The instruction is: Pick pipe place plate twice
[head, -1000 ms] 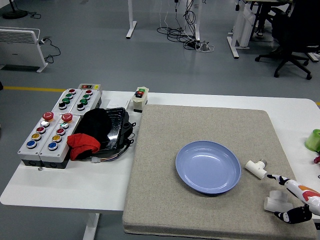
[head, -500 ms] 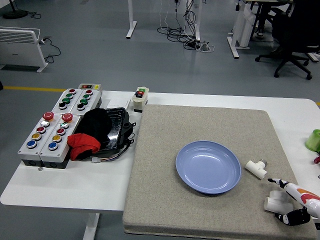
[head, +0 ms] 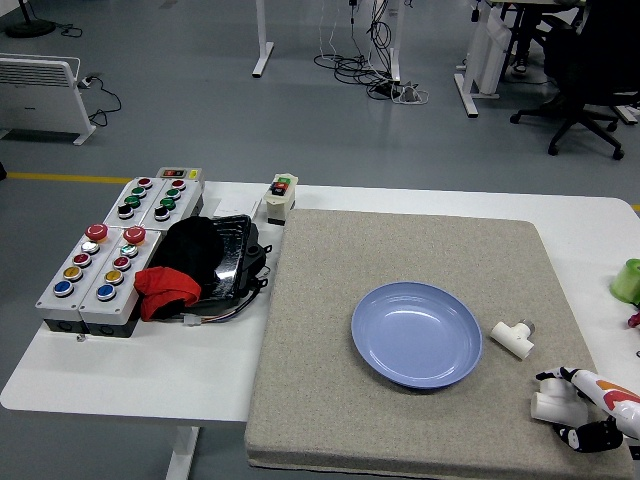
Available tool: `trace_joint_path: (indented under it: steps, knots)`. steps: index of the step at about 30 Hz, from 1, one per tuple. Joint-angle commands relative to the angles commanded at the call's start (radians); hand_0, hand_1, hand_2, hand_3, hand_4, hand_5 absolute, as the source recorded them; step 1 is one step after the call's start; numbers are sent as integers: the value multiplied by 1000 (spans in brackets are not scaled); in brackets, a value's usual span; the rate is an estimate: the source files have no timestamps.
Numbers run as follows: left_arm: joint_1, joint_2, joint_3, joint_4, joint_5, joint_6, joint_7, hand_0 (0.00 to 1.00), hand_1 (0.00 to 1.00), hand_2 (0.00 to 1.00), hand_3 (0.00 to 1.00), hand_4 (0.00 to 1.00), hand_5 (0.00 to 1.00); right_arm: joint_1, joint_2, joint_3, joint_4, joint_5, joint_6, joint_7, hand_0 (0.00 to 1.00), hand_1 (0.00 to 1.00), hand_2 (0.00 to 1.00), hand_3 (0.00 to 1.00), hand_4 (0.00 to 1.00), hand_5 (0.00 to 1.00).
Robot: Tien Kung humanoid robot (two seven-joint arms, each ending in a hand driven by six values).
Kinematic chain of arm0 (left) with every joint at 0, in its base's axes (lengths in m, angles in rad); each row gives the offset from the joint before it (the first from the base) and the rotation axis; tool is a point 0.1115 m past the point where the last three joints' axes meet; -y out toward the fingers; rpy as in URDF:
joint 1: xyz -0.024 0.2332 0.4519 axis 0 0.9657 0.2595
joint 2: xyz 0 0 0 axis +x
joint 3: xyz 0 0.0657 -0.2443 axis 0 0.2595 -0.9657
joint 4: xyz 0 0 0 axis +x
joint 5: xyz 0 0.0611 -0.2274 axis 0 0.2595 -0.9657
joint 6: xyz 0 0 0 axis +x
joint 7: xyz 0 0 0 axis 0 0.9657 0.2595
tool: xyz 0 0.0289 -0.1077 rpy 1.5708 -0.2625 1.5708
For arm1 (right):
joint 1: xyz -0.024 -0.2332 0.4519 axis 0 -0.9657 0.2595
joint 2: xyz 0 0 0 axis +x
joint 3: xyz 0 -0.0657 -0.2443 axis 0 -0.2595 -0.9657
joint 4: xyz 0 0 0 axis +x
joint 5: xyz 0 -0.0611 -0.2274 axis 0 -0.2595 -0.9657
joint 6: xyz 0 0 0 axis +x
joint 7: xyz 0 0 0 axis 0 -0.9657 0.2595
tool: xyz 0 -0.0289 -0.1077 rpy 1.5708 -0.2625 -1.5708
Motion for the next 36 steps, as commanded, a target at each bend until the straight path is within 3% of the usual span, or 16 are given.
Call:
trace_joint_path:
  steps: [1, 2, 7, 8, 16, 22, 33, 36]
  knots:
    - [0, 0, 0, 0, 1, 0, 0, 622, 585, 511, 586, 267, 998, 0, 0, 0, 0, 2, -2, 0, 631, 658, 701, 774, 587, 22]
    - [0, 0, 0, 0, 0, 0, 0, 622, 585, 511, 586, 266, 998, 0, 0, 1, 1, 3, -6, 1, 547, 599, 652, 744, 541, 26]
    - [-2, 1, 6, 0, -8, -1, -2, 622, 585, 511, 586, 266, 998, 2, 2, 8, 5, 4, -21, 12, 547, 599, 652, 744, 541, 26]
    - [-2, 1, 7, 0, -10, -1, -3, 622, 586, 512, 585, 266, 998, 2, 2, 9, 6, 4, -24, 14, 499, 570, 633, 731, 558, 41]
    - [-3, 1, 9, -1, -13, -2, -4, 622, 586, 512, 585, 266, 998, 14, 9, 17, 16, 12, -52, 24, 483, 560, 623, 718, 551, 28]
    - [-4, 2, 12, 0, -19, -2, -6, 622, 585, 513, 585, 266, 998, 55, 46, 10, 15, 4, -70, 26, 477, 557, 620, 716, 543, 19]
    - [-7, 4, 18, -1, -29, -1, -10, 622, 583, 509, 585, 266, 998, 195, 110, -94, -48, -1, -114, 30, 496, 566, 622, 706, 511, 15]
    - [-7, 5, 18, -1, -30, -1, -11, 622, 583, 509, 585, 266, 998, 257, 124, -143, -93, -3, -150, 44, 496, 566, 622, 706, 511, 15]
